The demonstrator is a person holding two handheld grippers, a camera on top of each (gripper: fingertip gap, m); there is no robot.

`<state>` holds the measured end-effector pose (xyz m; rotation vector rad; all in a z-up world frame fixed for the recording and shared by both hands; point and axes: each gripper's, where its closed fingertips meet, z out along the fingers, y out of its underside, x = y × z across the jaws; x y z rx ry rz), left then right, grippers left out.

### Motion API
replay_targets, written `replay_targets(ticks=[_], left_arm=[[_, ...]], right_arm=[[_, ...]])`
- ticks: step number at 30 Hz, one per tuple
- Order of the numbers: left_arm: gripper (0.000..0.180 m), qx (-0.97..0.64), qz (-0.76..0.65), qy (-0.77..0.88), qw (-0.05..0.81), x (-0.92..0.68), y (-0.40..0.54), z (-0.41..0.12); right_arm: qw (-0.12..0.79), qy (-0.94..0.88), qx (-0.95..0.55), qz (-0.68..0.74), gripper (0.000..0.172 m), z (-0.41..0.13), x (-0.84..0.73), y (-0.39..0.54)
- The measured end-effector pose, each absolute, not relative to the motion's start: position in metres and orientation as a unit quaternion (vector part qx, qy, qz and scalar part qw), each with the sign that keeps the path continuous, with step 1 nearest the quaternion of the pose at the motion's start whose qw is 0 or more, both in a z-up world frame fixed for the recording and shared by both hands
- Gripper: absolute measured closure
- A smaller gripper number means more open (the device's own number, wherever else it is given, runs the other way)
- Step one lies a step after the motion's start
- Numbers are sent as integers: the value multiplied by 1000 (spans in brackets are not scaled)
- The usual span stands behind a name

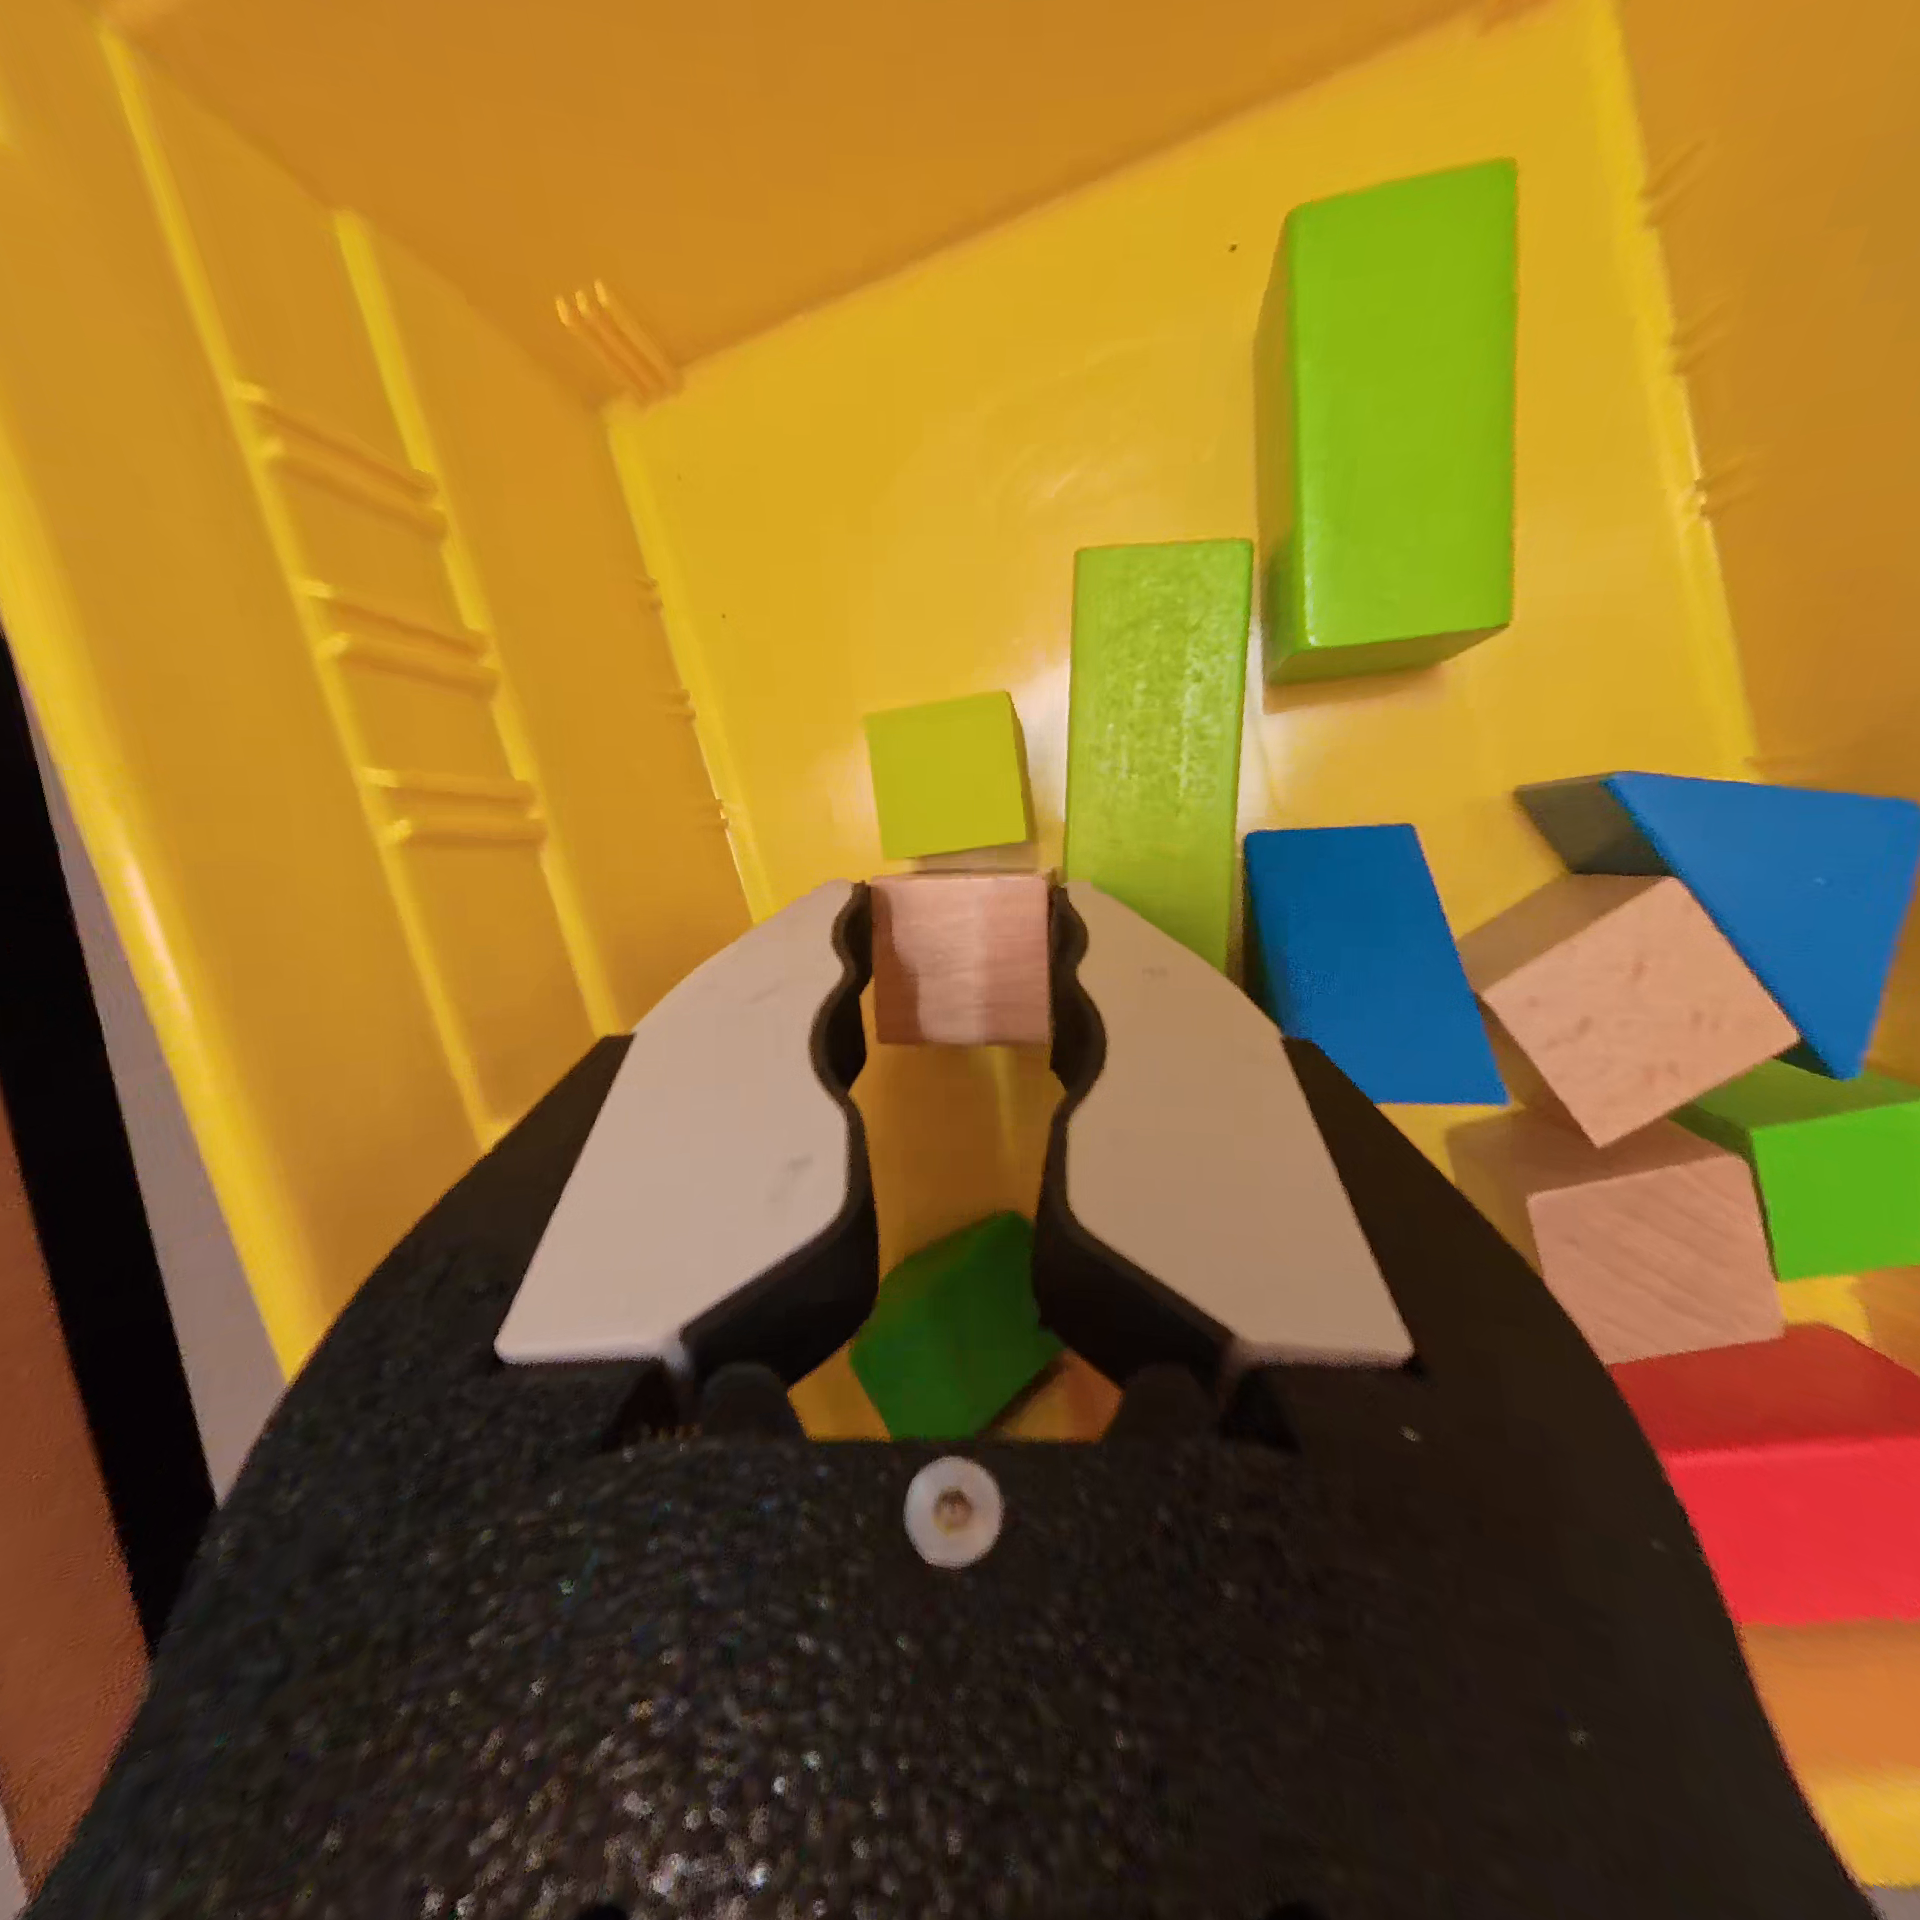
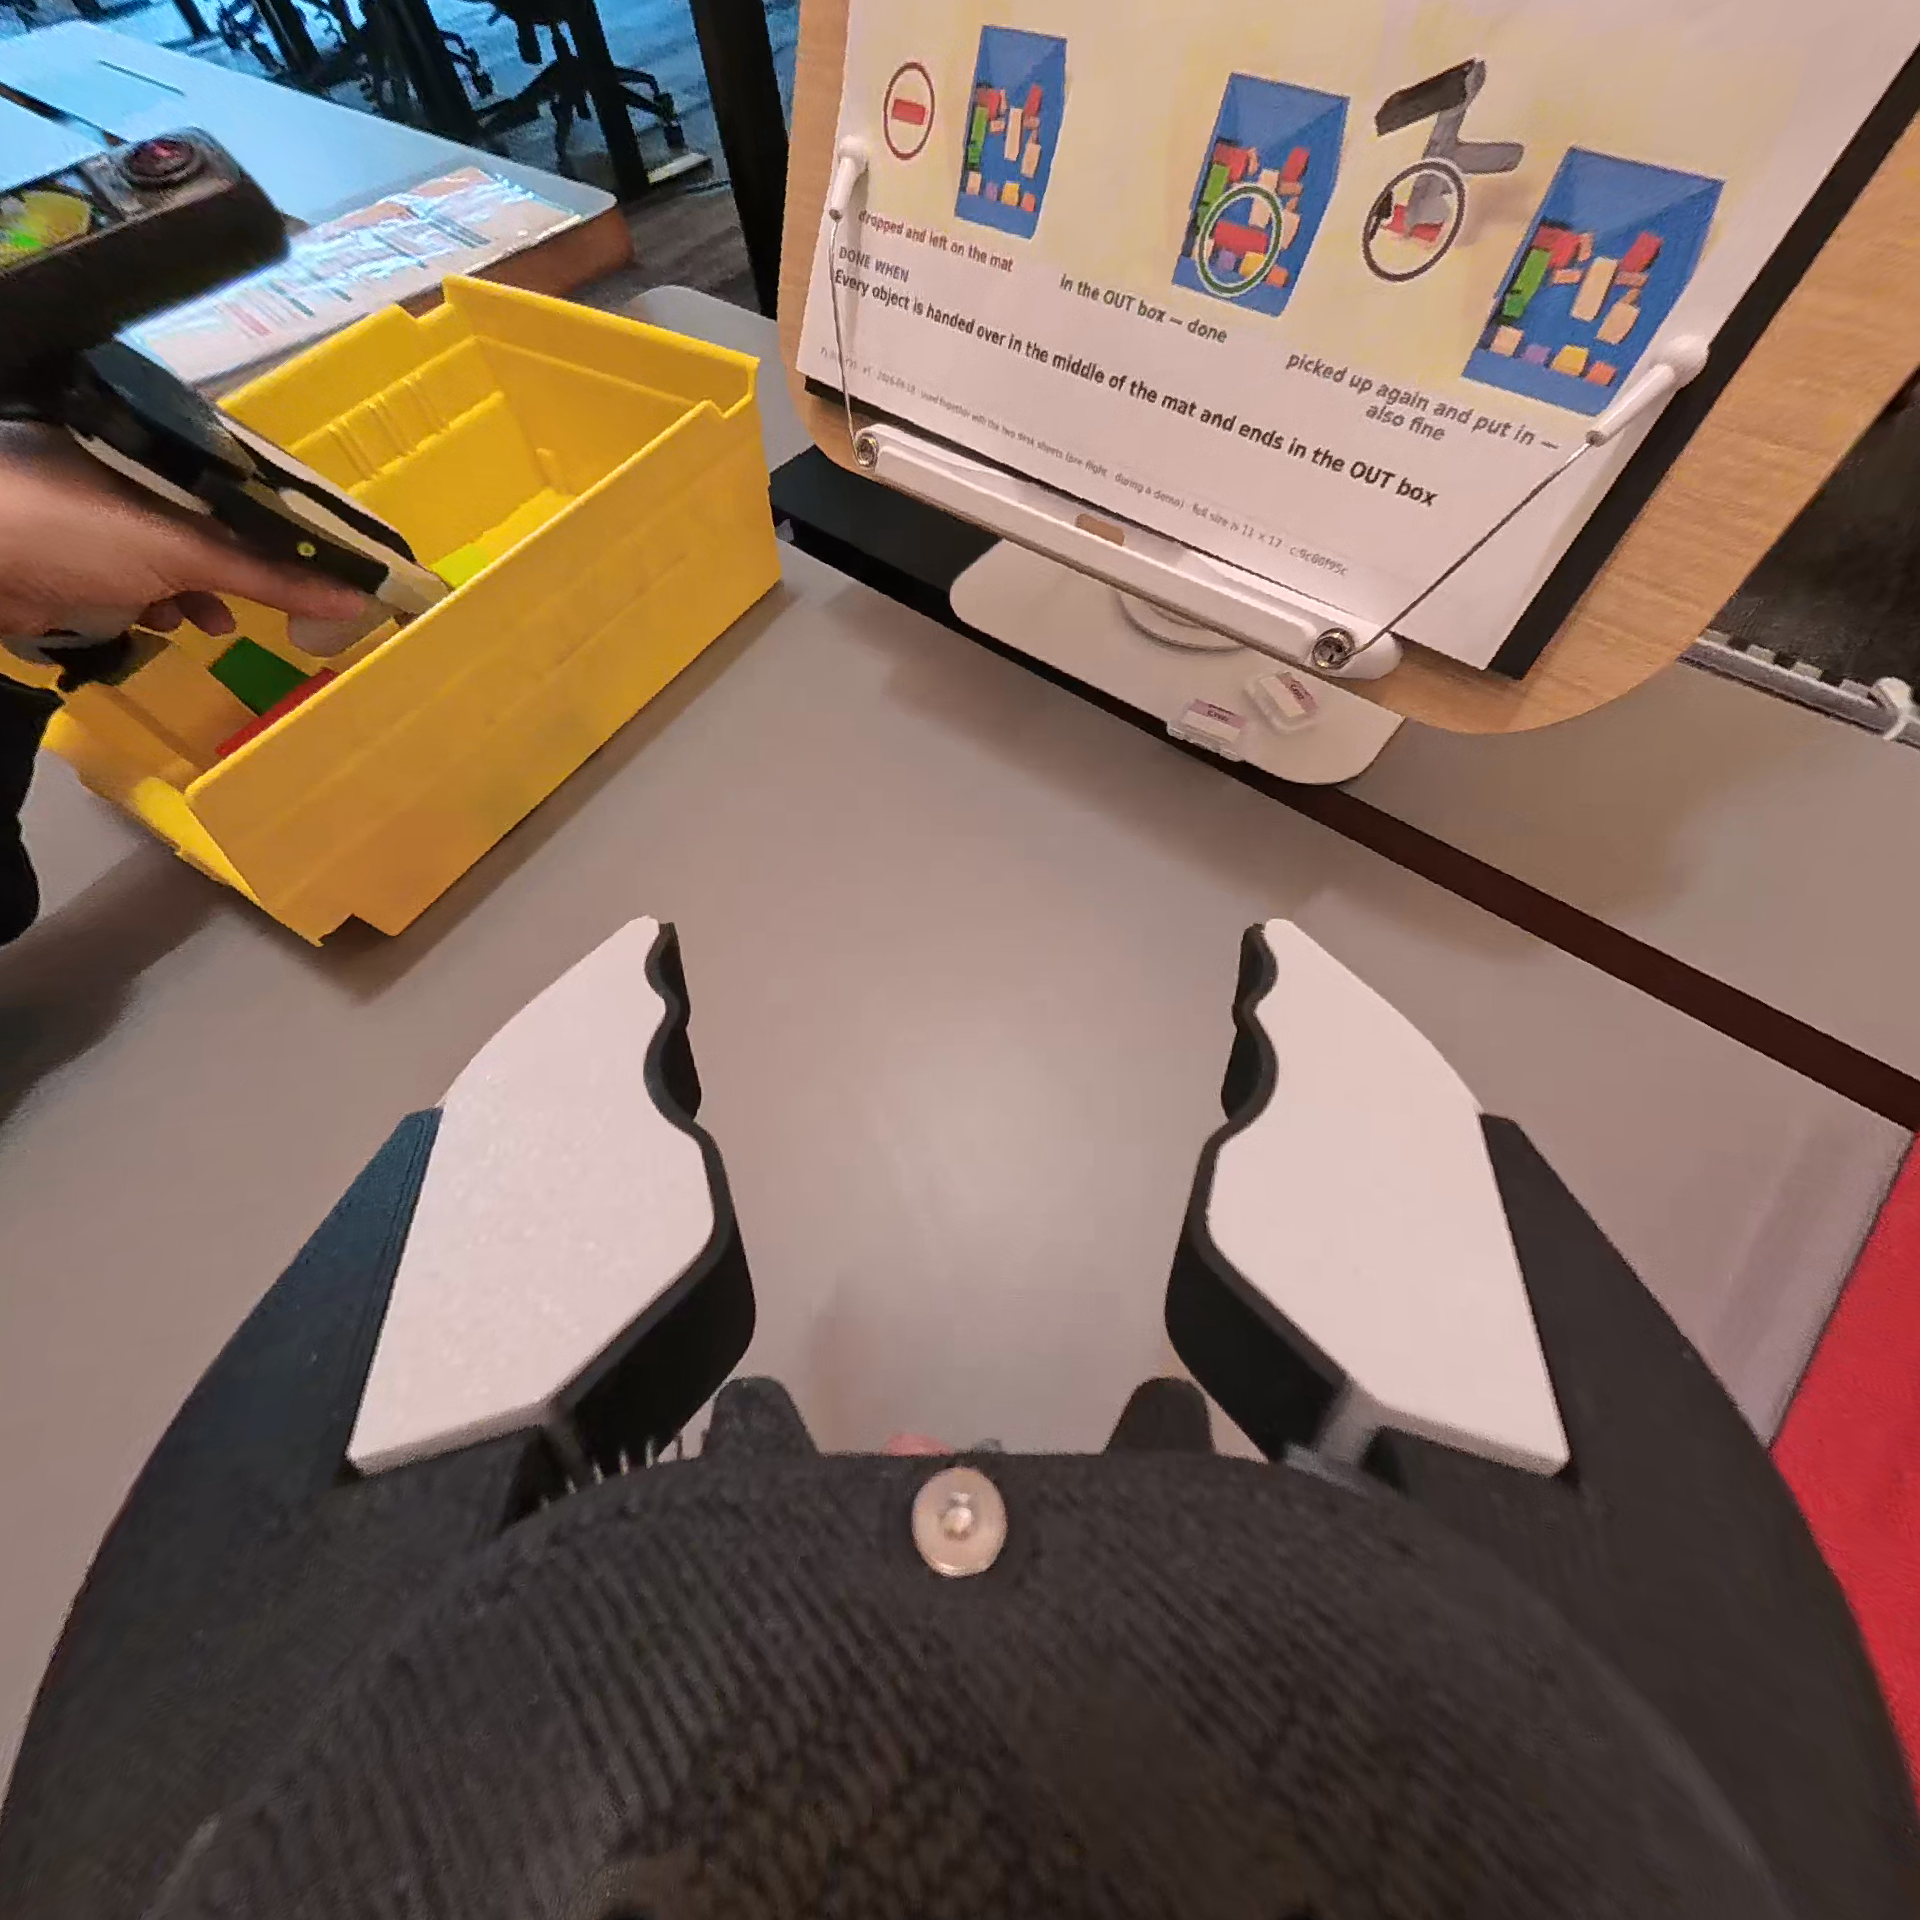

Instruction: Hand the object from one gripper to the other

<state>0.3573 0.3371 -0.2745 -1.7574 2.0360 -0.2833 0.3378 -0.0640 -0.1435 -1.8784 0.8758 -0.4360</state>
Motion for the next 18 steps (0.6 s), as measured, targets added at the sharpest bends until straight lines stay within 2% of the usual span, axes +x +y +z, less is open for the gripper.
replay_targets(ticks=[4, 10, 14, 18], left_arm=[[149, -623, -129, 735, 233, 354, 333, -256], [149, -478, -350, 737, 325, 354, 249, -136], [149, -222, -590, 724, 280, 309, 129, -63], [149, -54, -698, 676, 229, 259, 52, -34]], right_arm=[[497, 367, -768, -167, 71, -143, 338, -65], [547, 345, -756, -102, 74, -133, 323, -39], [624, 309, -718, 17, 74, -112, 297, -4], [700, 265, -637, 183, 84, -73, 263, 19]])
